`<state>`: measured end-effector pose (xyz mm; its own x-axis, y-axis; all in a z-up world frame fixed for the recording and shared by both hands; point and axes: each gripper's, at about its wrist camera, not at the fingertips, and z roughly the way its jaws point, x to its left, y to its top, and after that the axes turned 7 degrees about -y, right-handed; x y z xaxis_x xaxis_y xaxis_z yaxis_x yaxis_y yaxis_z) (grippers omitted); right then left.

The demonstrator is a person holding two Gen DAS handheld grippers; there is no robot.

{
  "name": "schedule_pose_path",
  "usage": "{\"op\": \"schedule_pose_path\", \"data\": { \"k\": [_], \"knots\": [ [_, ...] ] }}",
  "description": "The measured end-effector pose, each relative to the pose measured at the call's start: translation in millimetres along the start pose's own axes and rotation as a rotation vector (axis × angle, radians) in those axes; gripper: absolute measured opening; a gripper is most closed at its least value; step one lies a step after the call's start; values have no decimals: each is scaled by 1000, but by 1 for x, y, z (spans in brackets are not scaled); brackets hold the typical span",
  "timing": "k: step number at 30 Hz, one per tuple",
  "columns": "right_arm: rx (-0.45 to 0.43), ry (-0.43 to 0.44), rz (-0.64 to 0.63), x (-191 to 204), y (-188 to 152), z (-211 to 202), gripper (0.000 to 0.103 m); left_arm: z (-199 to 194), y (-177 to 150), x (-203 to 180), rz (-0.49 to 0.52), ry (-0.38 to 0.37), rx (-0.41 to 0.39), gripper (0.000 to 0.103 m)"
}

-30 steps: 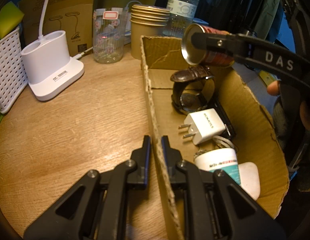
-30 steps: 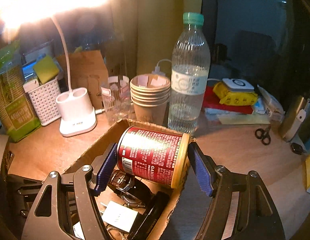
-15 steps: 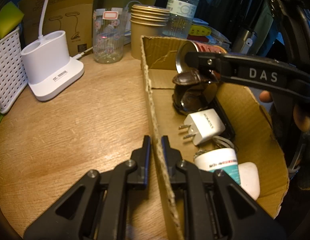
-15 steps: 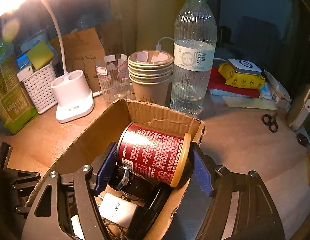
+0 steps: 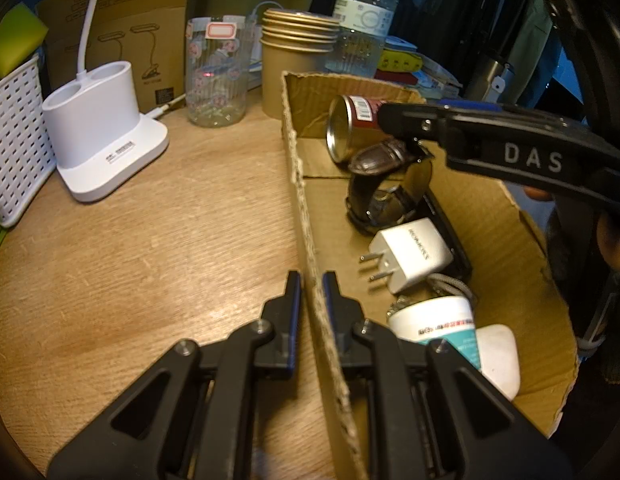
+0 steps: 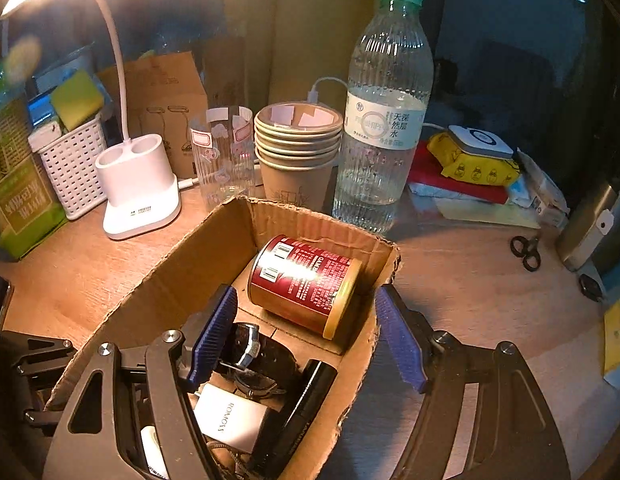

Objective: Organize rigid objects

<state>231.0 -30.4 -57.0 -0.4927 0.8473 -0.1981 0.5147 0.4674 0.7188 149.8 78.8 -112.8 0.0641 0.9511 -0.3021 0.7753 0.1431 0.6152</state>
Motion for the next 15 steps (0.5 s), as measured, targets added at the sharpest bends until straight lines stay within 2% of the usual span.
{"op": "schedule_pose_path", "data": {
  "k": [8, 15],
  "knots": [
    [-58, -32, 50, -8, -9, -25, 75, 0, 0, 0, 0, 0, 0, 12],
    [-112, -80, 114, -17, -24, -63, 75, 0, 0, 0, 2, 3, -1, 12]
  ]
}}
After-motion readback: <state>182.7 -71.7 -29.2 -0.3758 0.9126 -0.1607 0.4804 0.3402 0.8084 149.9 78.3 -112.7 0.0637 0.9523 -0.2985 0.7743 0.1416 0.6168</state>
